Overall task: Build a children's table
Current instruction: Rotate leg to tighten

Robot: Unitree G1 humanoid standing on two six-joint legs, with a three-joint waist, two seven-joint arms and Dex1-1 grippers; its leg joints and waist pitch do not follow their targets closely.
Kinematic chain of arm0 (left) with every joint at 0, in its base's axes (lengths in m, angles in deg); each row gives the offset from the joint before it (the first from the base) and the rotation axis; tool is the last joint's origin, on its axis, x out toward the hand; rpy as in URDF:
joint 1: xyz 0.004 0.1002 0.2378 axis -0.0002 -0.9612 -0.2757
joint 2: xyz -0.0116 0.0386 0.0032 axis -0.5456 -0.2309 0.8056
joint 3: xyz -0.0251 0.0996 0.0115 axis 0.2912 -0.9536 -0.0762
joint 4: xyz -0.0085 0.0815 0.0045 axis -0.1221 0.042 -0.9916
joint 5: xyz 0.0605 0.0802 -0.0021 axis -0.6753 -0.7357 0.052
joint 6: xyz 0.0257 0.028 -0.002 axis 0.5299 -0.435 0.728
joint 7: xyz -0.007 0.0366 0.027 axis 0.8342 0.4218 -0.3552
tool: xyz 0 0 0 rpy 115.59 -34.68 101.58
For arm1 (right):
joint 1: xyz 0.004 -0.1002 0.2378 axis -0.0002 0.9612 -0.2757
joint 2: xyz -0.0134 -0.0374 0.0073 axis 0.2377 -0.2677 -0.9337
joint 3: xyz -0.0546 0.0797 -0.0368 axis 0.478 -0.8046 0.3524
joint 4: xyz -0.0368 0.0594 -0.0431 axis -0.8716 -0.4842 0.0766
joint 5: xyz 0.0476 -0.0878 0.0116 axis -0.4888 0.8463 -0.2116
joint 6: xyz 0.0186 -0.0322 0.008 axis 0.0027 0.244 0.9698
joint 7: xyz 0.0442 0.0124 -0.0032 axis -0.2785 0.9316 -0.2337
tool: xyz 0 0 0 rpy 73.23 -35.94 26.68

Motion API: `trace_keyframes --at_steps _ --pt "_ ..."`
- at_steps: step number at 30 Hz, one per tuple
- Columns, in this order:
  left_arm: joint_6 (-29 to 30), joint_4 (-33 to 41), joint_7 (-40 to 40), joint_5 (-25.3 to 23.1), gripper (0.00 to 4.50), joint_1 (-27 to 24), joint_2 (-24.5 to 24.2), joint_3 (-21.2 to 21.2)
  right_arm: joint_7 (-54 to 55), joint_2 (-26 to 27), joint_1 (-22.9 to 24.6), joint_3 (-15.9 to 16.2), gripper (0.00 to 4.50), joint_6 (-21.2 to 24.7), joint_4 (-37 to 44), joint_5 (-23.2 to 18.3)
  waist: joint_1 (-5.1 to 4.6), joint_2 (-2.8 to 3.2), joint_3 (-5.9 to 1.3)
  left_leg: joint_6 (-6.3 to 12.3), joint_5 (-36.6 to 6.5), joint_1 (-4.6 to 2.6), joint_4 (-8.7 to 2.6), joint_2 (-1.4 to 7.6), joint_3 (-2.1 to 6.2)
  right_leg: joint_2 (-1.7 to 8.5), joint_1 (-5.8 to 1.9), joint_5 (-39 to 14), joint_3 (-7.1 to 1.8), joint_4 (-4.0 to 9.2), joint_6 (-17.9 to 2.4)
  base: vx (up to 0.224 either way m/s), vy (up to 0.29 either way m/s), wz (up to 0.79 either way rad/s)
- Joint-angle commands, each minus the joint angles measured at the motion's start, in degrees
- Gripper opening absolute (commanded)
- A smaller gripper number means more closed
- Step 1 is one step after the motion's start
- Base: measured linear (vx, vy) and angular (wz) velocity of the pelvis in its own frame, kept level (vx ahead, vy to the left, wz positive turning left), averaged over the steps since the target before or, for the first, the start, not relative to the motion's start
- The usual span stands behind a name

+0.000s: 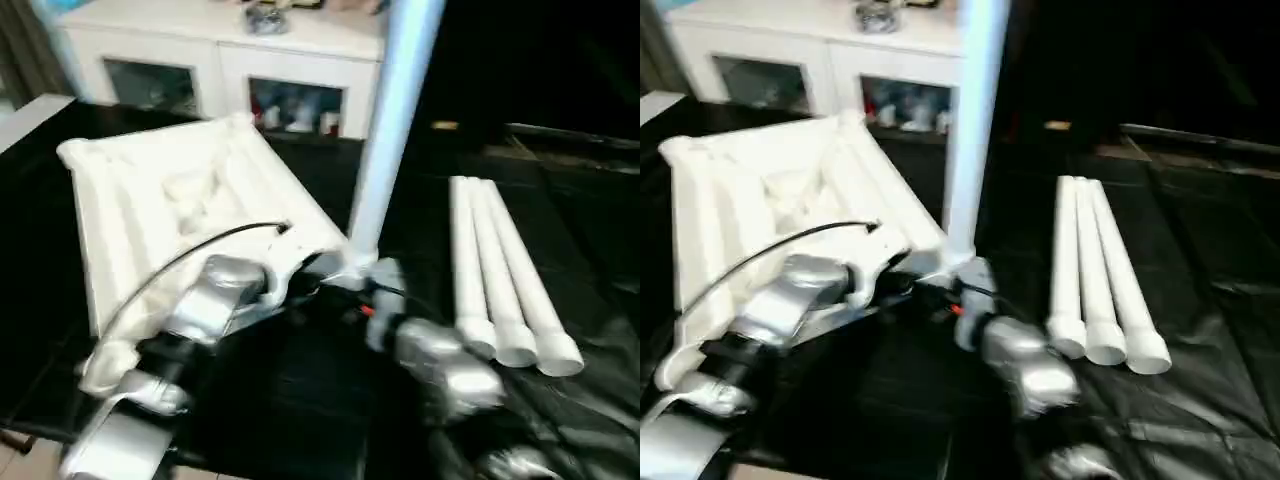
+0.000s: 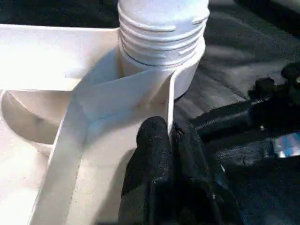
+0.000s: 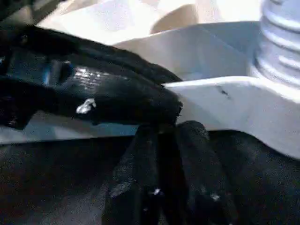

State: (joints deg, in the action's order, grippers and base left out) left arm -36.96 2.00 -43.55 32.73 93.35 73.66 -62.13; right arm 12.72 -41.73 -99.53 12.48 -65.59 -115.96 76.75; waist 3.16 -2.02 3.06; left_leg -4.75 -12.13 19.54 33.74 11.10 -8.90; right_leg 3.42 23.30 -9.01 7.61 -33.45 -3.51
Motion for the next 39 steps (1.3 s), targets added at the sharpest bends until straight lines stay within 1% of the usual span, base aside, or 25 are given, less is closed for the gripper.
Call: trace_keyframes --at_steps 1,3,4,5,6,7,8,10,11,12,13,16,17,18,20,22,23,24,25,27,28,29,32,36,39 --pt "-0.2 2.8 -0.3 0.8 0.00 0.2 1.2 -0.6 2.2 -0.1 -0.4 -1.8 0.50 -2.4 2.0 0.6 0.47 0.29 -4.70 5.69 3.4 0.70 -3.05 2.45 0.43 5.84 -4.34 -2.5 -4.35 2.03 -10.4 0.000 0.000 0.00" --pt "-0.6 2.6 -0.4 0.0 0.00 -0.2 0.2 -0.9 1.1 -0.9 1.0 -1.5 0.50 -3.5 4.2 0.9 0.73 0.38 -4.92 7.21 5.9 0.91 -2.68 2.26 0.41 5.83 -4.44 1.5 -4.42 1.37 -11.2 0.000 0.000 0.00" --pt "-1.0 2.3 -0.4 -0.4 0.00 -0.4 -0.6 -1.0 0.5 -1.5 1.9 -1.7 0.50 -3.7 5.7 0.8 0.83 0.29 -4.76 8.20 6.4 1.06 -2.57 2.18 0.35 5.69 -4.28 3.0 -4.53 1.33 -11.2 0.000 0.000 0.00" --pt "-1.7 1.9 -0.7 -0.8 0.00 -0.7 -1.7 -1.1 -0.7 -2.4 3.2 -1.9 0.76 -3.6 7.7 0.2 0.81 0.44 -4.49 8.49 4.5 0.99 -2.74 2.21 0.24 5.76 -4.21 0.6 -4.50 1.69 -11.1 0.000 0.000 0.00" --pt "-2.0 1.6 -1.0 -0.9 0.00 -0.8 -2.3 -1.1 -1.5 -2.9 3.8 -2.1 0.76 -3.4 8.8 -0.2 0.86 0.44 -4.35 8.32 3.1 1.02 -2.82 2.16 0.17 5.72 -4.30 -1.5 -4.48 2.10 -10.6 0.000 0.000 0.00" --pt "-2.3 1.4 -1.2 -1.1 0.00 -1.0 -2.9 -1.1 -2.4 -3.5 4.5 -2.1 0.84 -3.3 10.0 -0.8 0.89 0.28 -4.21 7.47 1.1 1.06 -3.01 2.23 0.19 5.76 -4.48 -4.9 -4.50 2.40 -9.4 0.000 0.000 0.00" --pt "-3.1 1.2 -1.8 -1.3 0.00 -1.3 -3.7 -1.3 -3.2 -4.3 5.2 -2.0 0.89 -3.4 11.2 -0.9 0.82 0.56 -4.10 6.54 -0.7 0.87 -3.14 2.29 0.17 5.66 -4.35 -8.1 -4.43 2.87 -8.6 0.000 0.000 0.00" --pt "-3.5 1.0 -2.3 -1.5 0.00 -1.5 -4.7 -1.3 -4.7 -5.4 6.0 -1.8 1.13 -3.0 12.8 -1.7 0.68 0.43 -3.96 5.49 -2.5 0.91 -3.24 2.18 0.14 5.59 -4.36 -11.7 -4.41 3.40 -7.3 0.000 0.000 0.00" --pt "-4.6 0.8 -2.9 -1.7 0.00 -1.6 -5.5 -1.5 -5.9 -6.4 6.5 -1.4 1.13 -2.8 14.1 -1.9 0.69 0.57 -3.93 5.17 -3.1 0.89 -3.25 2.13 0.18 5.55 -4.35 -12.9 -4.39 3.55 -6.8 0.000 0.000 0.00" --pt "-5.9 0.2 -4.4 -1.9 0.00 -1.9 -7.0 -1.9 -9.0 -8.8 7.4 -0.7 1.26 -2.1 16.5 -2.4 0.72 0.51 -3.74 4.43 -4.5 0.76 -3.40 2.13 0.19 5.40 -4.17 -15.7 -4.36 3.95 -5.6 0.000 0.000 0.00" --pt "-6.0 0.1 -4.6 -1.9 0.00 -1.9 -7.2 -1.9 -9.6 -9.2 7.5 -0.6 1.34 -2.0 16.9 -2.5 0.73 0.49 -3.73 4.41 -4.9 0.71 -3.39 2.08 0.18 5.34 -4.17 -16.5 -4.33 4.06 -5.2 0.000 0.000 0.00" --pt "-7.0 -0.5 -7.7 -1.6 0.00 -1.9 -9.3 -2.5 -16.6 -14.3 8.0 1.0 1.53 -1.0 20.3 -3.2 0.71 0.35 -3.52 4.27 -6.6 0.70 -3.41 1.89 0.17 5.25 -4.14 -20.7 -4.23 4.57 -3.5 0.000 0.000 0.00" --pt "-9.5 -1.0 -9.6 -1.6 0.00 -1.9 -10.3 -3.1 -19.2 -16.4 7.7 1.4 1.63 -0.7 21.2 -3.3 0.71 0.35 -3.36 4.31 -7.1 0.52 -3.46 1.91 0.16 5.28 -3.87 -22.2 -4.20 4.88 -3.0 0.000 0.000 0.00" --pt "-9.5 -1.0 -9.6 -1.6 0.00 -1.9 -10.3 -3.1 -19.2 -16.4 7.7 1.4 1.70 -0.7 21.2 -3.3 0.75 0.30 -3.30 4.39 -7.5 0.52 -3.41 1.71 0.15 5.21 -3.89 -23.4 -4.08 5.09 -2.6 0.000 0.000 0.00" --pt "-13.9 -1.9 -12.7 -1.4 0.00 -2.1 -11.6 -4.1 -22.9 -19.2 6.9 1.7 1.85 -0.3 22.0 -3.5 0.84 0.31 -3.35 3.93 -8.1 0.24 -3.48 1.77 0.21 5.38 -3.83 -25.8 -4.04 5.34 -1.9 0.000 0.000 0.00" --pt "-15.3 -2.0 -14.8 -1.0 0.00 -2.3 -12.2 -4.6 -24.8 -20.5 6.1 1.8 2.01 -0.2 21.8 -3.6 0.96 0.27 -3.49 4.13 -8.1 0.18 -3.48 1.74 0.27 5.31 -3.93 -25.8 -4.02 5.38 -1.7 0.000 0.000 0.00" --pt "-17.7 -1.4 -19.1 0.3 0.00 -2.8 -13.3 -5.3 -28.5 -22.8 4.7 2.4 2.13 -0.3 21.1 -3.7 1.08 0.30 -3.45 4.19 -7.8 0.10 -3.51 1.87 0.27 5.34 -3.78 -24.9 -4.04 5.28 -2.3 0.000 0.000 0.00" --pt "-18.2 -1.1 -20.4 0.6 0.00 -2.9 -13.6 -5.5 -29.7 -23.4 4.2 2.6 2.22 -0.4 20.8 -3.7 1.08 0.30 -3.45 4.19 -7.8 0.10 -3.51 1.87 0.27 5.34 -3.78 -24.9 -4.04 5.28 -2.3 0.000 0.000 0.00" --pt "-20.9 -0.6 -24.3 0.6 0.00 -3.2 -15.0 -6.9 -33.4 -25.3 2.8 3.6 2.28 -0.3 19.8 -4.2 1.15 0.17 -3.62 4.45 -7.1 0.16 -3.50 2.02 0.31 5.35 -3.91 -23.0 -4.15 4.81 -3.1 0.000 0.000 0.00" --pt "-21.4 -0.6 -25.6 0.5 0.00 -3.2 -15.6 -7.5 -34.7 -25.9 2.2 4.0 2.57 -0.3 19.2 -4.2 1.60 0.33 -3.70 4.61 -6.1 -0.04 -3.44 2.19 0.17 5.36 -3.79 -20.7 -4.36 4.46 -4.3 0.000 0.000 0.00" --pt "-21.8 -0.7 -26.4 0.3 0.00 -3.1 -15.9 -7.8 -35.4 -26.3 1.7 4.3 2.57 -0.3 18.7 -4.2 1.60 0.33 -3.70 4.61 -6.1 -0.04 -3.44 2.19 0.17 5.36 -3.79 -20.7 -4.36 4.46 -4.3 0.000 0.000 0.00" --pt "-23.0 -1.2 -27.8 0.1 0.00 -2.9 -16.3 -8.4 -36.7 -26.4 0.4 4.5 2.66 -0.9 17.1 -4.1 2.16 0.17 -3.78 4.48 -5.6 -0.34 -3.44 2.37 0.06 5.42 -3.59 -18.8 -4.45 4.14 -5.7 0.000 0.000 0.00" --pt "-25.1 -1.7 -30.3 0.3 0.00 -2.6 -16.8 -9.0 -39.7 -26.4 -1.2 5.2 2.89 -1.3 14.9 -4.1 2.58 0.36 -3.87 4.03 -5.0 -0.15 -3.51 2.59 0.14 5.47 -3.87 -16.1 -4.50 3.53 -7.3 0.000 0.000 0.00" --pt "-25.3 -0.7 -33.7 2.0 0.00 -2.7 -17.2 -9.0 -42.2 -26.3 -2.3 7.3 3.11 -3.2 13.2 -2.9 3.04 0.28 -3.95 3.58 -4.9 -0.14 -3.48 2.61 0.05 5.63 -3.97 -15.1 -4.62 3.27 -7.6 0.000 0.000 0.00" --pt "-25.1 0.3 -35.7 3.0 0.00 -2.8 -17.4 -9.2 -44.5 -26.2 -3.3 8.9 3.17 -4.2 12.0 -2.4 3.24 0.29 -3.86 3.28 -5.3 -0.01 -3.49 2.53 0.01 5.61 -4.08 -16.5 -4.59 3.41 -7.1 0.000 0.000 0.00"
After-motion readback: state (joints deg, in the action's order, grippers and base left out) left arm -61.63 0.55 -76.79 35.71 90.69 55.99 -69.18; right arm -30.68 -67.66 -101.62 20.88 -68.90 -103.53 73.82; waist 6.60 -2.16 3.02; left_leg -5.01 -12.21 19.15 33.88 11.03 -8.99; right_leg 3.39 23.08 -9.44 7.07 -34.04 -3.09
